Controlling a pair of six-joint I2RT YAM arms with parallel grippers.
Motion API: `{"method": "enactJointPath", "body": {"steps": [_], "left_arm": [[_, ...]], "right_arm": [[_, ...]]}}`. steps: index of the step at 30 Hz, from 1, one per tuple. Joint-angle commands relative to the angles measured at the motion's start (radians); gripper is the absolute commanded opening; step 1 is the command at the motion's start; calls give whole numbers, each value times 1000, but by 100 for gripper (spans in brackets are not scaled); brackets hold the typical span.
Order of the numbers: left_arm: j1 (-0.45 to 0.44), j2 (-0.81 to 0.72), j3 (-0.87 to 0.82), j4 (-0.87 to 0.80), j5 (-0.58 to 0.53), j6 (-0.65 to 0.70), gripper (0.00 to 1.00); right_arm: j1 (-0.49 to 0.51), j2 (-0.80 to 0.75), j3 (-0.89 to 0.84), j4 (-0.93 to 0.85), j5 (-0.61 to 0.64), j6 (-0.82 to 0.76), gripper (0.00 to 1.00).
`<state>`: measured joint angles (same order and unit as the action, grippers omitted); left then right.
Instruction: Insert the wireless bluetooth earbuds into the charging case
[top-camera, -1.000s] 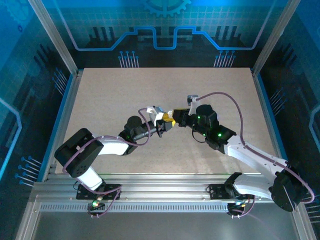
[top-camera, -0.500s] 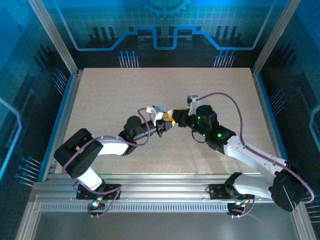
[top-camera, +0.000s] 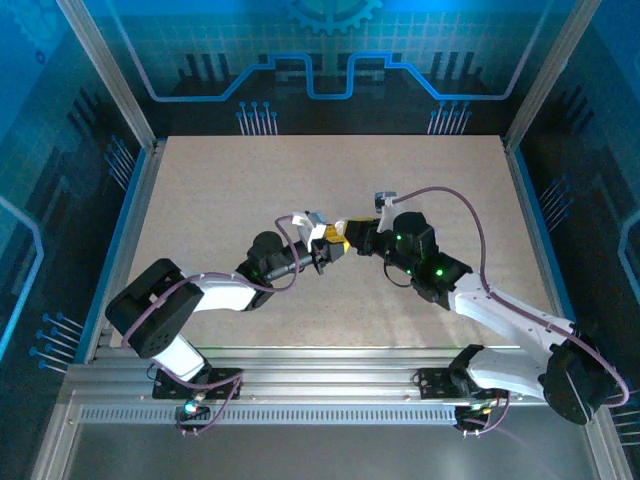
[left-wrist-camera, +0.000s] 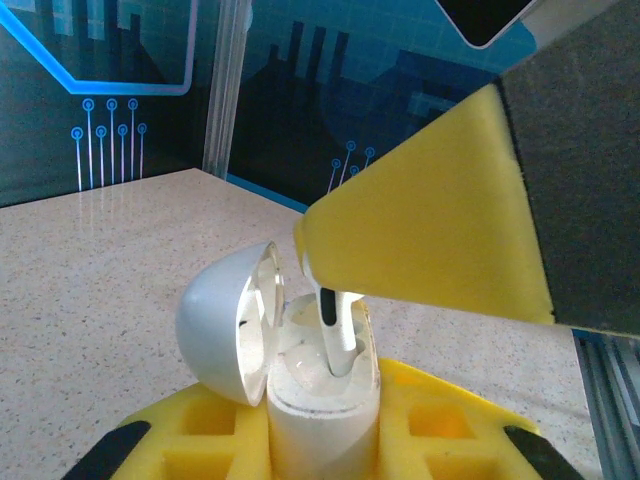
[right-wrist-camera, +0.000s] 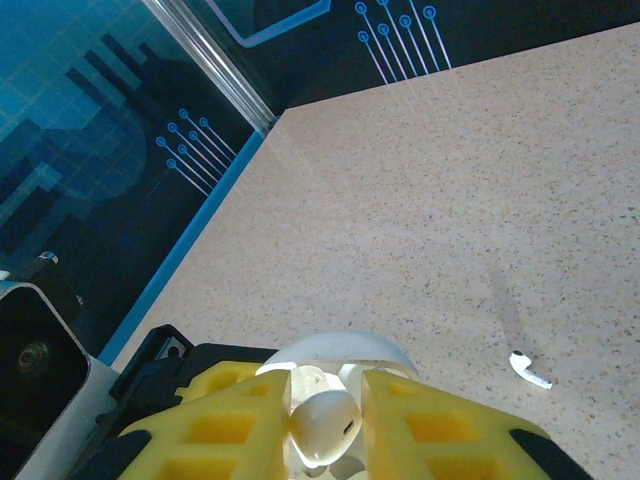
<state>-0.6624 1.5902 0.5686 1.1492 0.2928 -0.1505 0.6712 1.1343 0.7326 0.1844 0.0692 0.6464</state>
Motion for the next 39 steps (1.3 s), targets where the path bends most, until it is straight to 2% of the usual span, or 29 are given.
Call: {"method": "enactJointPath", "body": {"steps": [1, 14, 25, 30, 39], "left_arm": [[-8, -47, 18, 79, 9, 29, 17], [-8, -50, 25, 71, 23, 27, 17], [-8, -66, 42, 21, 19, 39, 17], [-8, -101, 21, -11, -7, 67, 17], [-7, -167, 22, -140, -18, 143, 17]], "right_arm": [[-9, -15, -30, -50, 27, -6, 26], [-12, -14, -9, -49, 1, -8, 36], [-30, -46, 67, -92, -31, -40, 52], [-58, -91, 80, -139, -42, -51, 53], [-92, -131, 87, -226, -109, 19, 54]]}}
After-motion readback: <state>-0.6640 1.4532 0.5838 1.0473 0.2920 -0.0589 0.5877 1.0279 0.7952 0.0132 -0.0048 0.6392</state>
